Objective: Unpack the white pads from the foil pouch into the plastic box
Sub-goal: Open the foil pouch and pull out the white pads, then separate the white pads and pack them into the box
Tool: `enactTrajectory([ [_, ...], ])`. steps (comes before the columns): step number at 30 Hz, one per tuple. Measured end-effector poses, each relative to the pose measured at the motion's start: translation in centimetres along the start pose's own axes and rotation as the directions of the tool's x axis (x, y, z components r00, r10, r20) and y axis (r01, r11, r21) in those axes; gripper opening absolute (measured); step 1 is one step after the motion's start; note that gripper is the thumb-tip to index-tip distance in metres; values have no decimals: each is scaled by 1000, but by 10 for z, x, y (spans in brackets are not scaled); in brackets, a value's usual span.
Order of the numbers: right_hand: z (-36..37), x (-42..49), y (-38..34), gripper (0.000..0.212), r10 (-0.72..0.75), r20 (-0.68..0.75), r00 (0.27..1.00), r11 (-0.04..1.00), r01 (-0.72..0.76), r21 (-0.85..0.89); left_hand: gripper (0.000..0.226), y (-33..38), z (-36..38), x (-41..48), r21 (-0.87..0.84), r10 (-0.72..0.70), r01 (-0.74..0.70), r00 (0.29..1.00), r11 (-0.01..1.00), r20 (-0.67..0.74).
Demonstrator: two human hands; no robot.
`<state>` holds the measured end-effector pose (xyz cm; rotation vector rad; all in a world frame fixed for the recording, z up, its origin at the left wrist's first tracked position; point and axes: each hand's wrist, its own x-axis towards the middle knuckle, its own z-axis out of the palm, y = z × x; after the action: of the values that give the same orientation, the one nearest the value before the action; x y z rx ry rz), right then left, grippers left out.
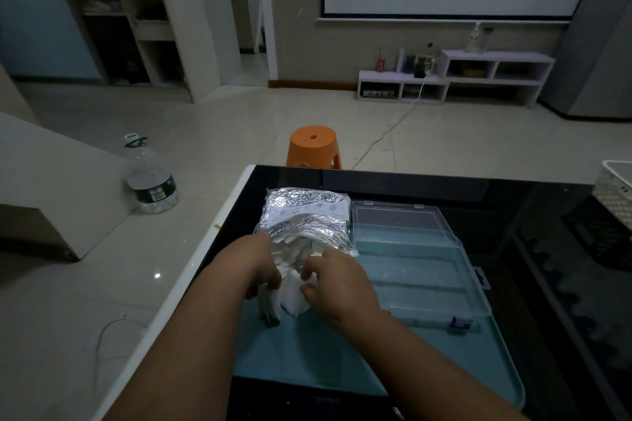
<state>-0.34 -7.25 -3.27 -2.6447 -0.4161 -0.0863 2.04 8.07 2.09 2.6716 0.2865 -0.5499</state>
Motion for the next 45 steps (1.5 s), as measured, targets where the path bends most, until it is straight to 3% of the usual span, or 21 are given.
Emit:
enactTrajectory([
  [7, 7, 1, 3, 32, -38, 8, 999, 999, 38, 13, 29, -2, 3, 6, -3, 12, -12, 1000, 1000, 7],
  [14, 7, 1, 2, 18, -30, -16, 999, 999, 30, 14, 30, -3, 1, 6, -1, 23, -23, 1000, 1000, -3],
  [17, 8, 1, 2, 23, -39, -1, 999, 999, 39, -26, 30, -3, 1, 6, 3, 25, -25, 1000, 1000, -15],
  [23, 1, 2, -1, 14, 11, -17, 1000, 988, -8, 157, 21, -1, -5, 1, 3, 49, -49, 997, 999, -53],
  [28, -14, 1, -5, 12, 122, -113, 986, 898, -62, 435, 22, 5, -18, -6, -80, 110, -128, 973, 988, -203],
  [33, -29, 6, 3, 9, 258, -126, 958, 832, -154, 533, 17, -1, -20, 2, -202, 67, -140, 941, 969, -332],
  [39, -40, 11, 17, 25, 357, 3, 934, 688, -265, 675, 15, 0, -19, 5, -263, 62, -173, 922, 949, -383],
  [45, -63, 10, 19, 17, 398, 64, 915, 495, -272, 825, 15, 6, -18, 7, -419, 55, -261, 894, 870, -444],
])
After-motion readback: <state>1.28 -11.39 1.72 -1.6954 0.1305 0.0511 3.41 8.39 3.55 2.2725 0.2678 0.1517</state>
